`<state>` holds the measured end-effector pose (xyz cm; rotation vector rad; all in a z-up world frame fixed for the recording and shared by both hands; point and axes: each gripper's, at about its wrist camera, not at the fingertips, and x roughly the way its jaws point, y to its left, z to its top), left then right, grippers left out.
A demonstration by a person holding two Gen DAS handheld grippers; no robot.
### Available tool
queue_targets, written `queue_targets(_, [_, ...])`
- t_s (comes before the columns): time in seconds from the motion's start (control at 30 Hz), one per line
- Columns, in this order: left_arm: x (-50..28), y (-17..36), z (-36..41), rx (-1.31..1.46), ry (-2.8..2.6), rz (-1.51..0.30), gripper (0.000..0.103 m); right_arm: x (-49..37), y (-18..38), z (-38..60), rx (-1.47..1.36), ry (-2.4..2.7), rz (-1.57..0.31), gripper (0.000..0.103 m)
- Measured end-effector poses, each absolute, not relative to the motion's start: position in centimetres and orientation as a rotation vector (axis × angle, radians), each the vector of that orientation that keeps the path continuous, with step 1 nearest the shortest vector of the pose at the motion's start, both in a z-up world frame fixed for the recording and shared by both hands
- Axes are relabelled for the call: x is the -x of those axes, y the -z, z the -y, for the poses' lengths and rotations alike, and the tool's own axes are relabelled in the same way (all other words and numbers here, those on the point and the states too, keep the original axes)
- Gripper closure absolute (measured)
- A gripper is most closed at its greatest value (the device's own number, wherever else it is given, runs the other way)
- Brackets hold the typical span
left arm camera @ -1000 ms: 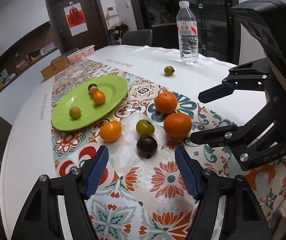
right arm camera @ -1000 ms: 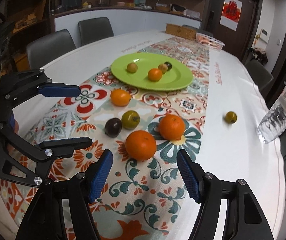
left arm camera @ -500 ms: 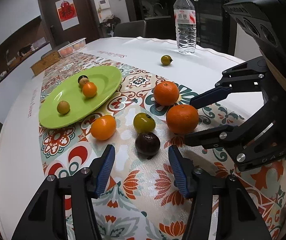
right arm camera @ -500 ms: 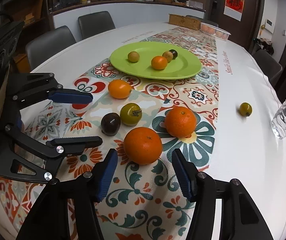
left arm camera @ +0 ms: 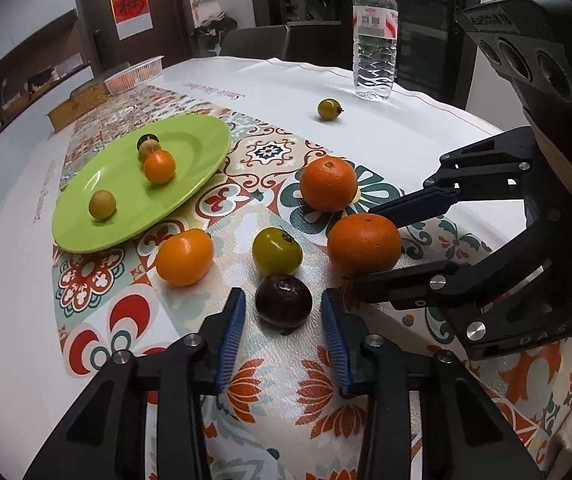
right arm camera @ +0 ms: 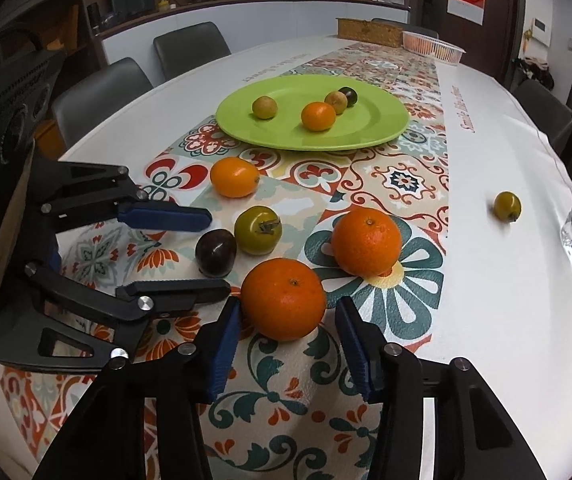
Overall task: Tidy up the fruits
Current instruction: 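Grasp dark plum with left tool while right tool grasps large orange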
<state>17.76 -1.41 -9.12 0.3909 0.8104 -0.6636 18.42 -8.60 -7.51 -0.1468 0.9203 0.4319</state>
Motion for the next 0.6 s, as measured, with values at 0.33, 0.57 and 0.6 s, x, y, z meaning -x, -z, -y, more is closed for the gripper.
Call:
queue_targets(0.33, [-17.3, 8.4, 0.8, -0.314, 0.620, -0.827, 0.074, -18.2, 7.3, 8.5, 0.128, -0.447, -0.914, 0.061])
queue_targets(0.57, [-16.3, 7.3, 0.2, -0.281, 0.585, -0.811, 0.074, -17.4, 6.3, 8.4, 0.129, -0.444, -0.888, 0.061])
queue_targets(0.6, [-16.2, 7.1, 0.2, -0.281, 0.578, -0.807, 0.074, -17.3, 6.1, 8.4, 0.127, -0.443, -0.883, 0.061])
